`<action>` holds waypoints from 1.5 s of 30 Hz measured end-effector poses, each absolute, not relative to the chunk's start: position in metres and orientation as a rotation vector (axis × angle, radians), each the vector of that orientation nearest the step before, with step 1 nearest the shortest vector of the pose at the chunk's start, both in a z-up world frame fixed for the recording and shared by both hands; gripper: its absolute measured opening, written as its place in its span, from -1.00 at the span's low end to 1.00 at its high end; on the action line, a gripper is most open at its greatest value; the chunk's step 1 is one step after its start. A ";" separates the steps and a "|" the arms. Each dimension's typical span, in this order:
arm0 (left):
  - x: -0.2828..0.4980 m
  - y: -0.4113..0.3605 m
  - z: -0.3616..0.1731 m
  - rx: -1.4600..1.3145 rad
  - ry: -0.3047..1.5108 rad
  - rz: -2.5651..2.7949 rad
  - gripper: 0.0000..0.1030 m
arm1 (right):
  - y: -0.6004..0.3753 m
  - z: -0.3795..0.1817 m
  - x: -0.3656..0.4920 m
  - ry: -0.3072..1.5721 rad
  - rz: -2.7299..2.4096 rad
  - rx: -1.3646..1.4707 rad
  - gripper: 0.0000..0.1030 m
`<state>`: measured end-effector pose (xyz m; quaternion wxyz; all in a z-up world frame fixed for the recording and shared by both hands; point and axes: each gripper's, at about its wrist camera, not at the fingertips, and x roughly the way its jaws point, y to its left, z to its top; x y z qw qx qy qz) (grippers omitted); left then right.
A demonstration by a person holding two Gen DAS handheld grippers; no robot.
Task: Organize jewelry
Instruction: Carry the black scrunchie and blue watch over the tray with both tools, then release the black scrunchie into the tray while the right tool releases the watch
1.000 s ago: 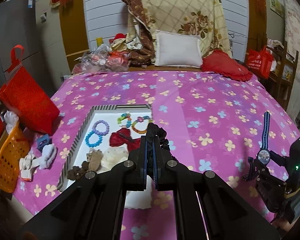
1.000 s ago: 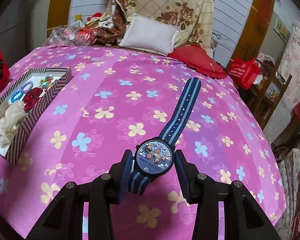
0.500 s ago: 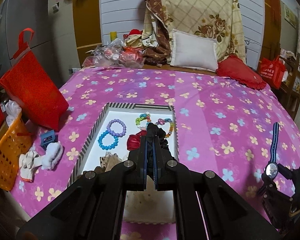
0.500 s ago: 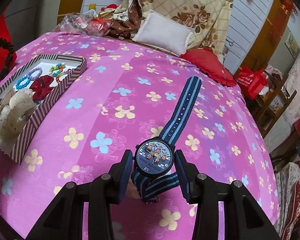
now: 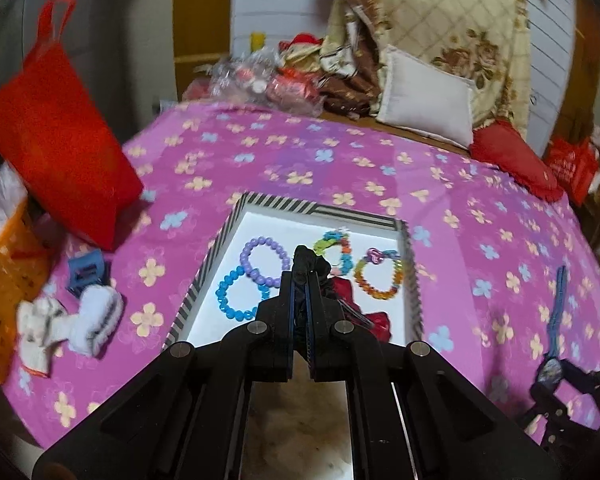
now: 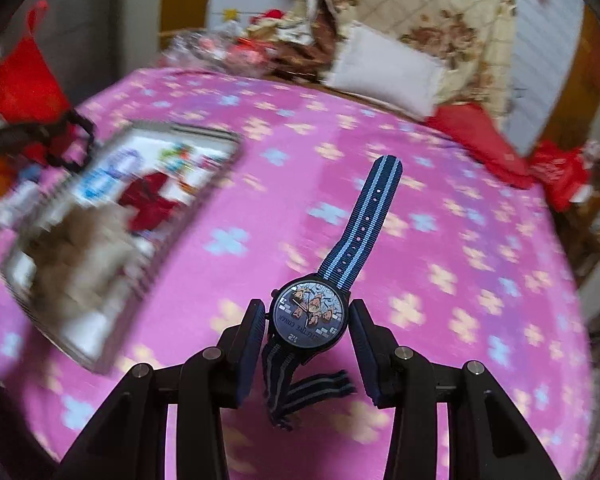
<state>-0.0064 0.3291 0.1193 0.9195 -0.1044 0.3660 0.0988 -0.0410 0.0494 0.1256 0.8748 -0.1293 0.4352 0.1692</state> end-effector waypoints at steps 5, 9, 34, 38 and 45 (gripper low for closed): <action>0.009 0.366 0.103 -0.361 0.809 0.159 -0.94 | 0.099 0.133 -0.006 0.900 0.463 -0.206 -0.20; 0.023 0.378 0.096 -0.408 0.810 0.124 -0.94 | 0.141 0.131 0.027 0.918 0.525 -0.176 -0.20; 0.041 0.393 0.048 -0.433 0.971 0.162 -0.94 | 0.280 0.056 0.142 1.181 0.697 -0.119 -0.19; 0.038 0.396 0.049 -0.424 0.958 0.187 -0.94 | 0.286 0.053 0.140 1.188 0.701 -0.140 -0.19; 0.031 0.398 0.056 -0.398 0.936 0.219 -0.94 | 0.281 0.049 0.134 1.209 0.734 -0.121 -0.19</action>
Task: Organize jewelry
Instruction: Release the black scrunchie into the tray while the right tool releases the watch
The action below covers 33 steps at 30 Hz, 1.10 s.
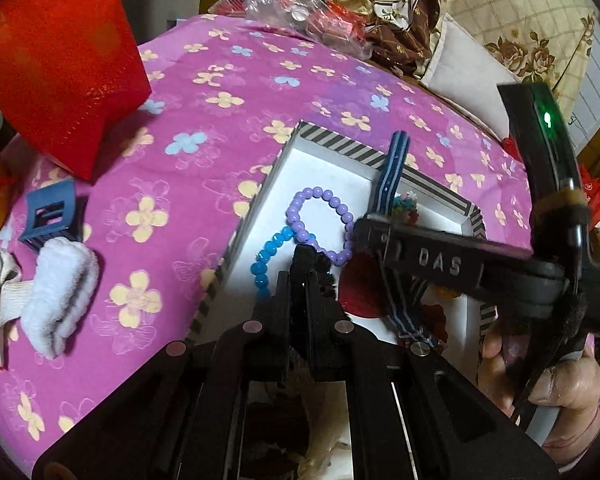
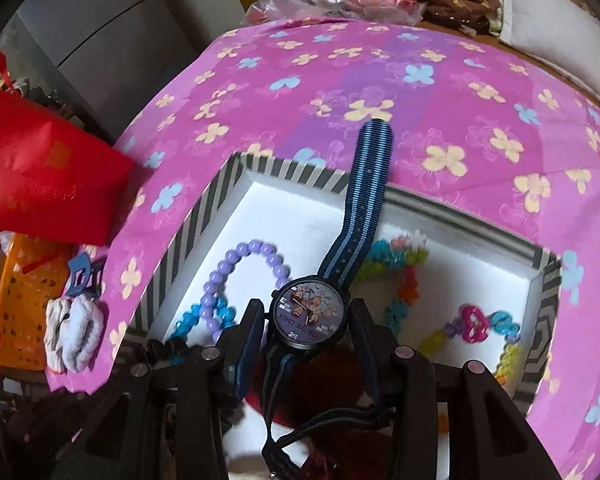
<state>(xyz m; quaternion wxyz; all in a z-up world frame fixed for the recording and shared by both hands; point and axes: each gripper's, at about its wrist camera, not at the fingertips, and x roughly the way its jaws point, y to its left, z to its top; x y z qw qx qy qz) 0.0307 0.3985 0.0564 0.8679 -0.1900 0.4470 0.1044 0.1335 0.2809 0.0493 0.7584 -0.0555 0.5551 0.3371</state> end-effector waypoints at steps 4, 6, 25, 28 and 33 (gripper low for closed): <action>0.025 0.396 0.063 -0.385 0.910 0.217 -0.92 | 0.283 0.050 0.129 1.219 0.745 -0.117 -0.19; 0.022 0.393 0.068 -0.361 0.890 0.228 -0.82 | 0.283 0.053 0.129 1.209 0.728 -0.124 -0.19; -0.002 0.372 0.097 -0.197 0.708 0.347 -0.06 | 0.220 0.109 0.097 1.067 0.646 -0.061 -0.10; -0.006 0.369 0.100 -0.178 0.687 0.359 0.01 | 0.208 0.114 0.086 1.052 0.637 -0.063 -0.10; -0.012 0.364 0.103 -0.161 0.662 0.379 0.19 | 0.189 0.118 0.064 1.029 0.617 -0.081 -0.10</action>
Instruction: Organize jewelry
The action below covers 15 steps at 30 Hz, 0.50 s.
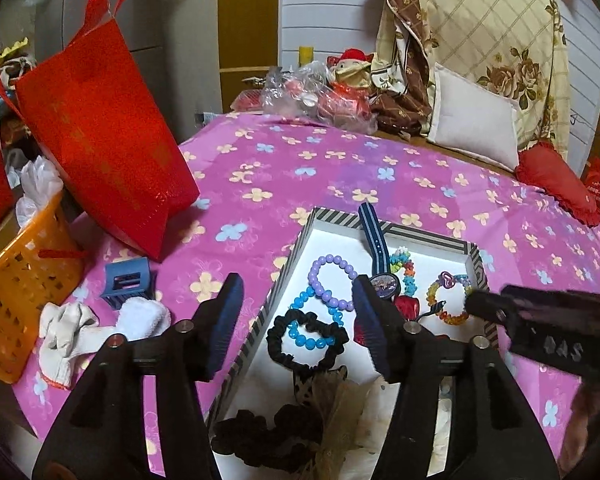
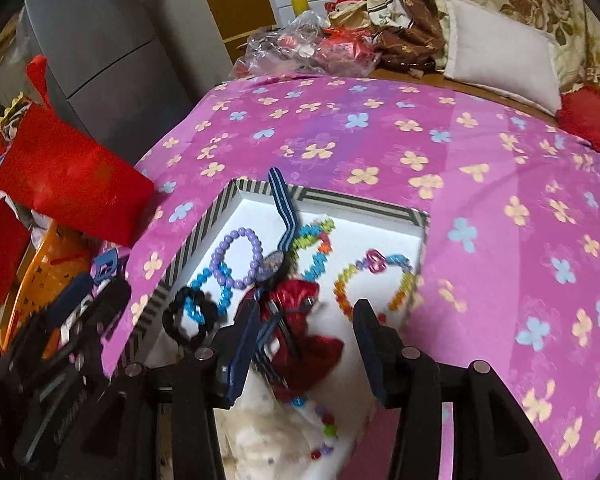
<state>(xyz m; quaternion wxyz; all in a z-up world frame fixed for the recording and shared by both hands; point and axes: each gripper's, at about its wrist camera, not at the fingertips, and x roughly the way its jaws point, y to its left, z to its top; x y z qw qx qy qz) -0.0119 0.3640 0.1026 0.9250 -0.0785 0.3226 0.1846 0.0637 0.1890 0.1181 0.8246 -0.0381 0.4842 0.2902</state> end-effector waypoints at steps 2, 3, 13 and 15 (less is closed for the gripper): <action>-0.015 0.363 0.105 -0.151 0.636 0.405 0.32 | 0.182 0.118 0.054 1.024 0.613 -0.086 -0.10; -0.017 0.362 0.107 -0.145 0.617 0.428 0.39 | 0.178 0.117 0.049 1.024 0.608 -0.088 -0.10; -0.046 0.359 0.128 -0.136 0.442 0.567 0.85 | 0.137 0.110 -0.012 1.001 0.561 -0.107 -0.10; -0.048 0.358 0.128 -0.151 0.445 0.563 0.87 | 0.130 0.109 -0.022 1.000 0.549 -0.112 -0.10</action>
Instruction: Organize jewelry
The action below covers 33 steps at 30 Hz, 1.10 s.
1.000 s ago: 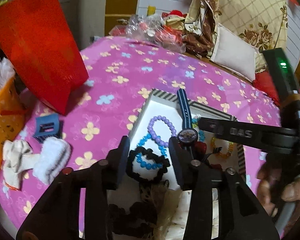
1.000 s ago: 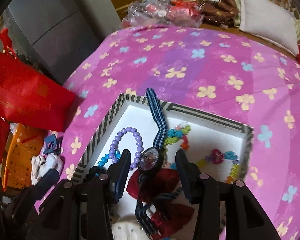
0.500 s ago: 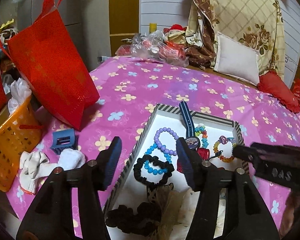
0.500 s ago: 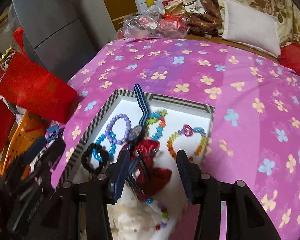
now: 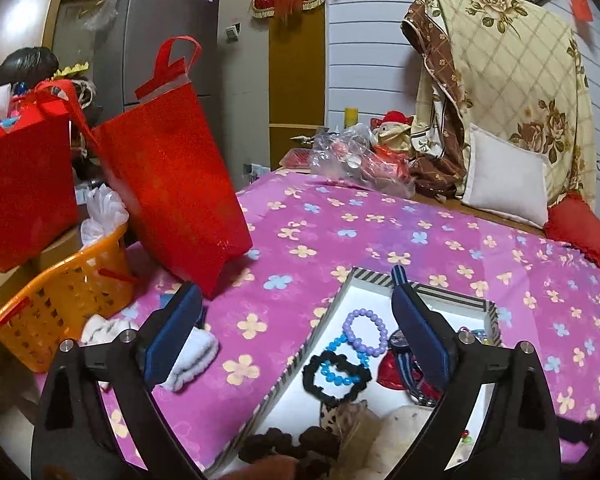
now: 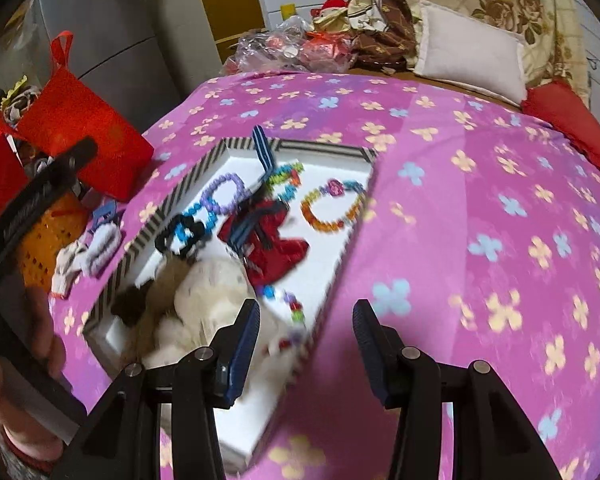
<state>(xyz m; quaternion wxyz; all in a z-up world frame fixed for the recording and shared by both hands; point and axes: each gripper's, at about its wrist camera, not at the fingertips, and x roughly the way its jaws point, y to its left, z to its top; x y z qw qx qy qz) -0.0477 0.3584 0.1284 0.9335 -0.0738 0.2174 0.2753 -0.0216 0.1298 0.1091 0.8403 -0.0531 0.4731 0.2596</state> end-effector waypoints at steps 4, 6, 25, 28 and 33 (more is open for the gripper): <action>-0.049 0.353 0.127 -0.167 0.471 0.535 0.87 | 0.121 0.111 -0.036 0.976 0.523 -0.136 -0.10; -0.051 0.346 0.128 -0.168 0.490 0.512 0.87 | 0.115 0.113 -0.044 0.959 0.508 -0.151 -0.10; -0.151 0.252 0.132 -0.153 0.556 0.505 0.87 | 0.013 0.123 -0.114 0.870 0.373 -0.173 -0.10; -0.164 0.229 0.130 -0.113 0.586 0.485 0.87 | 0.000 0.125 -0.123 0.861 0.358 -0.165 -0.10; -0.179 0.206 0.125 -0.163 0.683 0.413 0.87 | -0.019 0.131 -0.137 0.848 0.334 -0.155 -0.10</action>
